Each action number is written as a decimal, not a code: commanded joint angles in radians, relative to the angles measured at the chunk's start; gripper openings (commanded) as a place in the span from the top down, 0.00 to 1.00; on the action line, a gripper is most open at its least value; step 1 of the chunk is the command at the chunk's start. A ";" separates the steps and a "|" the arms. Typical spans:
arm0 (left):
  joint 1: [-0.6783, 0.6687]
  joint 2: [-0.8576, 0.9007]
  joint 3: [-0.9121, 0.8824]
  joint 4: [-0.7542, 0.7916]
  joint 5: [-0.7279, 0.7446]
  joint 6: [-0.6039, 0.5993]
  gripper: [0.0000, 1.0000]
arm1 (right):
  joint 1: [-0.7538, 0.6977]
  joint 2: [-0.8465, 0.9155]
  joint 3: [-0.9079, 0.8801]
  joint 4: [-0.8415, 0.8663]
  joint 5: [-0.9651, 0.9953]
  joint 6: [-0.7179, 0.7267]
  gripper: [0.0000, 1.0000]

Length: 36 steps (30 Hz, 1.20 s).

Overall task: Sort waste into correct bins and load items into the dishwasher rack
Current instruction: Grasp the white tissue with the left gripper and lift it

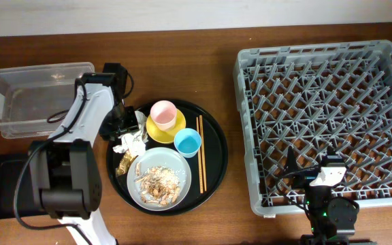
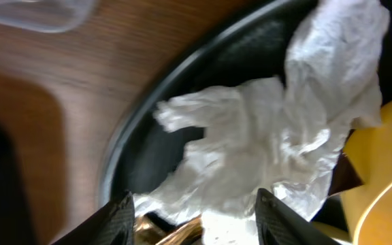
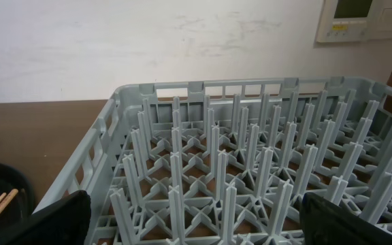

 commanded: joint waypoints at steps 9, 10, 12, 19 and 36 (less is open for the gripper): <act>0.000 0.026 -0.008 -0.003 0.102 0.082 0.99 | -0.007 -0.004 -0.008 -0.002 0.012 0.003 0.02; 0.002 0.024 -0.001 -0.017 0.102 0.082 0.99 | -0.008 -0.004 -0.008 -0.002 0.013 0.003 0.02; 0.007 0.020 0.030 -0.061 0.102 0.082 0.99 | -0.007 -0.004 -0.008 -0.002 0.013 0.003 0.02; 0.022 -0.056 0.189 -0.239 0.117 0.078 0.99 | -0.008 -0.004 -0.008 -0.002 0.012 0.003 0.02; 0.072 -0.300 0.208 -0.282 0.140 0.053 0.99 | -0.008 -0.004 -0.008 -0.002 0.013 0.003 0.02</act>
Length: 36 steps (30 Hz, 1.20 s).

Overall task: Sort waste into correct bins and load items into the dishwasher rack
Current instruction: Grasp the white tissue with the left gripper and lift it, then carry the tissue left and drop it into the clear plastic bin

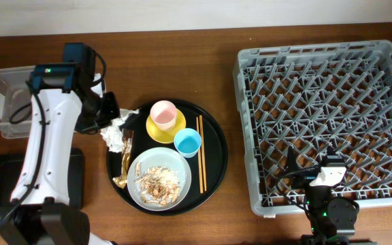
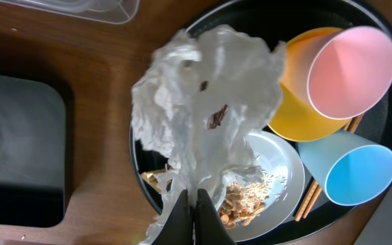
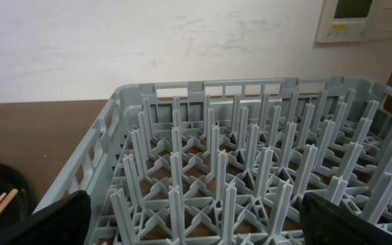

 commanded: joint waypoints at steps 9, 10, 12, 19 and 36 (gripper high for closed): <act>-0.009 -0.021 0.017 0.018 0.087 -0.014 0.99 | -0.007 -0.004 -0.008 -0.002 0.013 0.004 0.02; -0.009 -0.024 0.017 0.019 0.086 -0.014 0.99 | -0.008 -0.004 -0.008 -0.002 0.012 0.004 0.02; -0.006 -0.040 0.017 0.023 0.086 -0.014 0.99 | -0.008 -0.004 -0.008 -0.002 0.013 0.004 0.02; 0.090 -0.185 0.019 0.060 0.084 -0.014 0.99 | -0.007 -0.004 -0.008 -0.002 0.012 0.004 0.02; 0.483 -0.266 0.017 -0.020 0.000 -0.253 0.99 | -0.008 -0.004 -0.008 -0.002 0.012 0.004 0.02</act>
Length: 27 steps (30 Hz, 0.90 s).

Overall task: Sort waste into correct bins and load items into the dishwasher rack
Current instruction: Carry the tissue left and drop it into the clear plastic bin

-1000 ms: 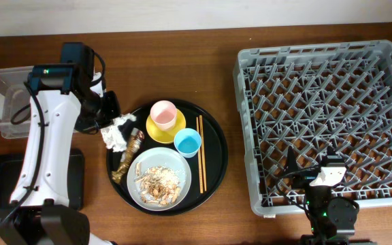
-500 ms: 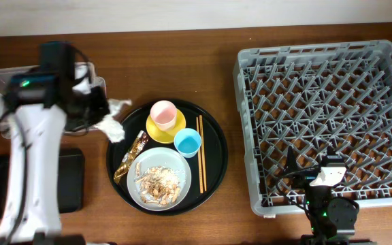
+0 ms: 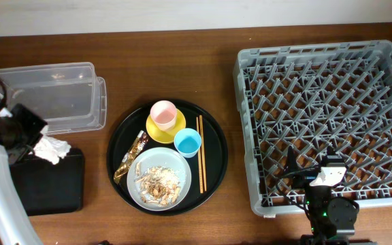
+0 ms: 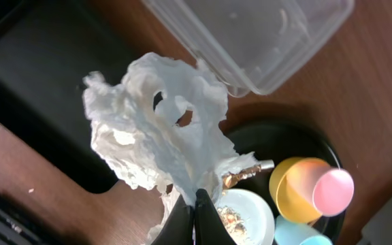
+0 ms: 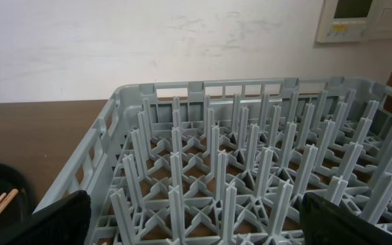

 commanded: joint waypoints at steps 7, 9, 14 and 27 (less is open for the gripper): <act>0.027 0.001 0.009 0.158 -0.013 -0.114 0.99 | -0.008 -0.004 -0.008 -0.002 0.012 0.004 0.01; 0.027 0.008 0.009 0.241 -0.014 -0.139 0.99 | -0.008 -0.004 -0.008 -0.002 0.013 0.004 0.02; 0.027 0.071 0.009 0.433 -0.017 -0.185 0.99 | -0.008 -0.004 -0.008 -0.002 0.013 0.004 0.02; 0.027 0.357 0.009 0.690 -0.006 -0.184 0.23 | -0.008 -0.004 -0.008 -0.002 0.012 0.004 0.02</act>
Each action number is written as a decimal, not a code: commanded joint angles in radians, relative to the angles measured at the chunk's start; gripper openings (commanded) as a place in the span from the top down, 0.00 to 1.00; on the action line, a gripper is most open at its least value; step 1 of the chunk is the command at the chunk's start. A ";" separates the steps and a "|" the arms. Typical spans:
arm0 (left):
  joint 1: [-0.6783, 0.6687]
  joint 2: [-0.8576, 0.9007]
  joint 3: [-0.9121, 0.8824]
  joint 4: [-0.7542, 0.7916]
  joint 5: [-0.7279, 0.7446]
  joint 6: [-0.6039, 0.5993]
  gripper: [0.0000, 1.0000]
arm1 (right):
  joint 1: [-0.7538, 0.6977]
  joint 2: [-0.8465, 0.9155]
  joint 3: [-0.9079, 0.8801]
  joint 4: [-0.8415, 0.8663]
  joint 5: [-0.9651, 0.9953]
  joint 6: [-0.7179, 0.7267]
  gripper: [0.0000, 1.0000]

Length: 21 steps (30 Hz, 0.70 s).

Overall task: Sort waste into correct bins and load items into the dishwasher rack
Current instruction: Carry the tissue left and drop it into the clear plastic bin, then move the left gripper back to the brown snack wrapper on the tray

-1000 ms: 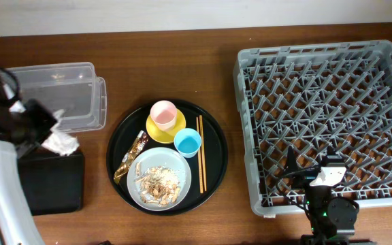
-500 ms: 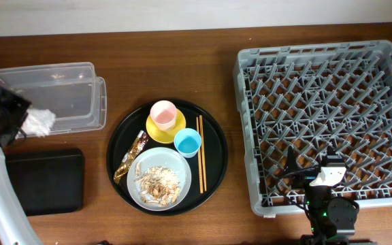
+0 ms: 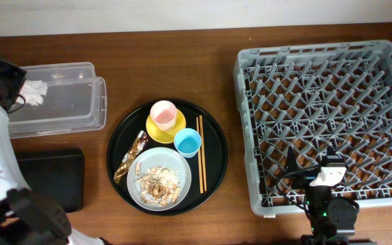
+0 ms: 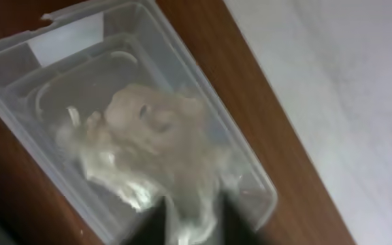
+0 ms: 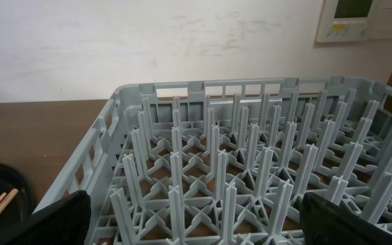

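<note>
A crumpled white napkin (image 3: 34, 91) hangs over the left end of the clear plastic bin (image 3: 80, 121). My left gripper (image 3: 20, 86) is right beside it. In the left wrist view, which is blurred, the napkin (image 4: 148, 136) lies between the parted fingers of the gripper (image 4: 194, 223), above the clear bin (image 4: 250, 178). The black round tray (image 3: 213, 170) holds a pink cup (image 3: 162, 111) on a yellow bowl (image 3: 175, 126), a blue cup (image 3: 187, 141), chopsticks (image 3: 200, 153), a plate of food scraps (image 3: 158, 179) and a gold wrapper (image 3: 131, 156). My right gripper (image 5: 203, 228) stands open at the grey dishwasher rack (image 3: 245, 136).
A black bin (image 3: 50, 178) lies on the table below the clear bin, left of the tray. The rack (image 5: 209, 163) fills the right side with upright prongs. A white wall runs along the back edge.
My left gripper has moved with the napkin from over the black bin's top edge up to the left end of the clear bin. Its fingers now stand apart. The right arm has not moved.
My left gripper was open over the napkin on the tray's left side. Then it was shut on the napkin, lifted off the tray. Then it held the napkin by the black bin, and now it is over the clear bin with the fingers parted.
</note>
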 commanded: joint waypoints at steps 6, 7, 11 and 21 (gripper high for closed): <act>0.004 0.022 0.008 0.000 0.128 0.005 0.01 | -0.008 -0.004 -0.008 -0.002 0.012 0.004 0.02; 0.006 0.014 0.008 -0.010 0.164 0.029 0.01 | -0.008 -0.004 -0.008 -0.002 0.012 0.004 0.02; 0.011 -0.036 0.008 -0.066 0.581 0.249 0.01 | -0.008 -0.004 -0.008 -0.002 0.013 0.004 0.02; -0.218 -0.068 0.002 -0.613 0.475 0.679 0.36 | -0.008 -0.004 -0.008 -0.002 0.012 0.004 0.02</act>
